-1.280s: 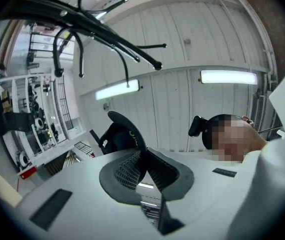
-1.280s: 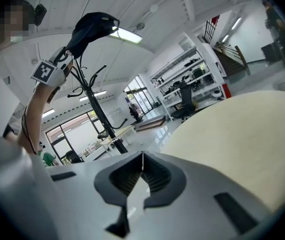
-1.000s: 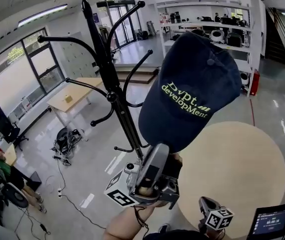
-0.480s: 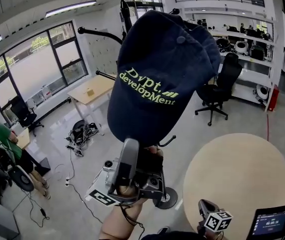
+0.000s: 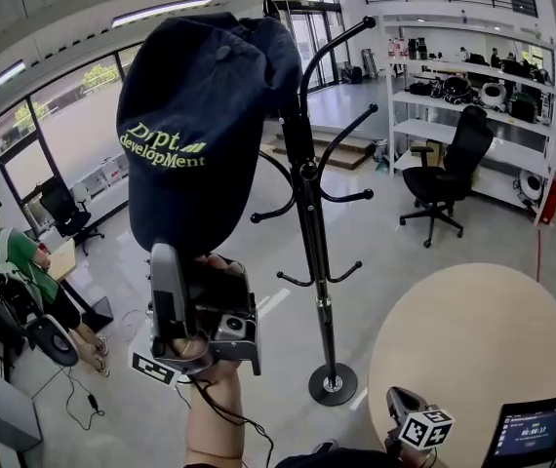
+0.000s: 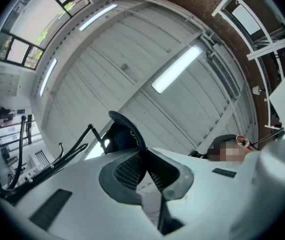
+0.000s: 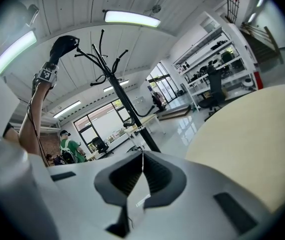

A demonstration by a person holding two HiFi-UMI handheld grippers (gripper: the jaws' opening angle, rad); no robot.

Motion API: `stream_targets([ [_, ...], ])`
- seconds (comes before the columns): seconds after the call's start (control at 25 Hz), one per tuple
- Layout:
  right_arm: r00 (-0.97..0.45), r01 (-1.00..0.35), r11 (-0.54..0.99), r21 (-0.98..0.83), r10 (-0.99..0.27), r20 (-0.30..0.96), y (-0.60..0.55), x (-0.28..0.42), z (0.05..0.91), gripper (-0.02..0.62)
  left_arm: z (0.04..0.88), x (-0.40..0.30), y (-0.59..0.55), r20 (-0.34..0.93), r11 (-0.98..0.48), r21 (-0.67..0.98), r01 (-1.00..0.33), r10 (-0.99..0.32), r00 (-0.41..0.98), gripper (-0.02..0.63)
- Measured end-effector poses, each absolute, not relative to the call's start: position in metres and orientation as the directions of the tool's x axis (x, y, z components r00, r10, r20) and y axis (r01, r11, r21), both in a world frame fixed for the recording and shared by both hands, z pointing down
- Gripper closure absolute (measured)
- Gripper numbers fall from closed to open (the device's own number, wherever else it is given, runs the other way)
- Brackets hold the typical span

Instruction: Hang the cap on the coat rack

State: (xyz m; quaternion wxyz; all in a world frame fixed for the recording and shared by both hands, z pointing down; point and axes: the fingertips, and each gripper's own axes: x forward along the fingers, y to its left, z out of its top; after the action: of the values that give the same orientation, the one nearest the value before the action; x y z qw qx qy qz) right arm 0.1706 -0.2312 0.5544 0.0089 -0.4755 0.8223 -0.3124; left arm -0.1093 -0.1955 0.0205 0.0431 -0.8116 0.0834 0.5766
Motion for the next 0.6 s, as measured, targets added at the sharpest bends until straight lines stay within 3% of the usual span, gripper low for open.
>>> stream_targets([
  [0.6,-0.547,-0.774,0.337,-0.536,-0.783,0.298,-0.244,0.165,0.558,0.591,0.04,-0.17,-0.243,-0.969,-0.974,0.111,-0.199,-0.151,0.197,0.577],
])
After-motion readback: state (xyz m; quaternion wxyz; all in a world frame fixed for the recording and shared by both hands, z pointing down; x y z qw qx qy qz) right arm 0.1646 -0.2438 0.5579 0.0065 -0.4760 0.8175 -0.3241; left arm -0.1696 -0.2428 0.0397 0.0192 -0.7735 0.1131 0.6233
